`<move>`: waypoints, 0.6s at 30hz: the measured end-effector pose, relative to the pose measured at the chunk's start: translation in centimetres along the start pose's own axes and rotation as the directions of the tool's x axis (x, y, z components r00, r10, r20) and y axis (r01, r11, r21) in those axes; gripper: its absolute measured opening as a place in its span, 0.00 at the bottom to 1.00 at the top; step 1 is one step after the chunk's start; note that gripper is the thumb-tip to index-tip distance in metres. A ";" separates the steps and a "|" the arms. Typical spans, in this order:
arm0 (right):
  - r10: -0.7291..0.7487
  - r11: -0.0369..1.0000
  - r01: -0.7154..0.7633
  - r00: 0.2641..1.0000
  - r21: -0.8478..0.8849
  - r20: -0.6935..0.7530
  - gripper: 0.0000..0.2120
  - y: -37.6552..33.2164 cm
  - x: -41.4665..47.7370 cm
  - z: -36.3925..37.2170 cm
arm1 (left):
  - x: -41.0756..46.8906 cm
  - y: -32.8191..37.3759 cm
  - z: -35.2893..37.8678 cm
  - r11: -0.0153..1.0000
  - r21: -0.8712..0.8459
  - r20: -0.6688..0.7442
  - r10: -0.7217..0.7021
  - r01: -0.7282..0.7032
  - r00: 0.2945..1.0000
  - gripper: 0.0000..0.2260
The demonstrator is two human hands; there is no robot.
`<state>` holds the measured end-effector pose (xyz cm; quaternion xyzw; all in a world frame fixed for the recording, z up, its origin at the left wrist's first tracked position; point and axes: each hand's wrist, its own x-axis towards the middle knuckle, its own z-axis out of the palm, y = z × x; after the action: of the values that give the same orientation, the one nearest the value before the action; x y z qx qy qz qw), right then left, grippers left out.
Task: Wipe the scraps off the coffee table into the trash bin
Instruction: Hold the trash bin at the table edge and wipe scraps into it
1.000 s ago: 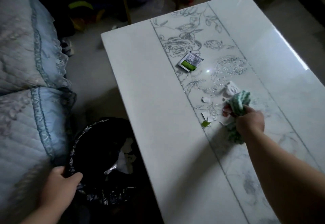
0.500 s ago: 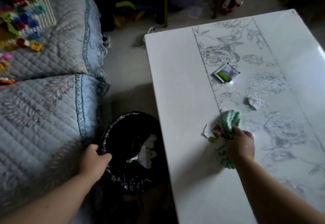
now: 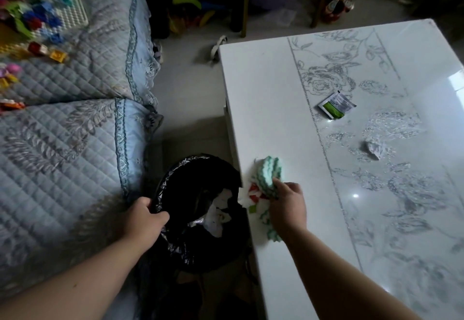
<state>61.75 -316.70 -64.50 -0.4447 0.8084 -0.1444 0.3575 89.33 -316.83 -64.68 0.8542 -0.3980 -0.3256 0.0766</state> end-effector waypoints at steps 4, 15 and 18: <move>-0.090 0.995 0.092 0.993 -0.026 0.076 0.19 -1.8 -1.3 2.5 | 0.6 -0.1 -0.3 1.000 0.023 0.053 0.016 -0.017 0.998 0.21; 0.008 0.998 -0.005 0.999 0.064 -0.045 0.22 -6.0 -1.7 2.9 | 4.5 0.1 -1.9 1.000 -0.015 0.179 0.029 -0.027 0.983 0.22; 0.122 0.987 -0.099 0.973 0.124 -0.196 0.22 -5.4 -0.4 0.4 | 5.9 1.3 -2.8 0.999 -0.050 0.150 0.016 -0.009 0.989 0.15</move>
<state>65.52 -319.35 -61.64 -0.3609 0.8547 -0.2145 0.3053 93.01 -322.39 -64.92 0.8226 -0.3998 -0.3984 0.0693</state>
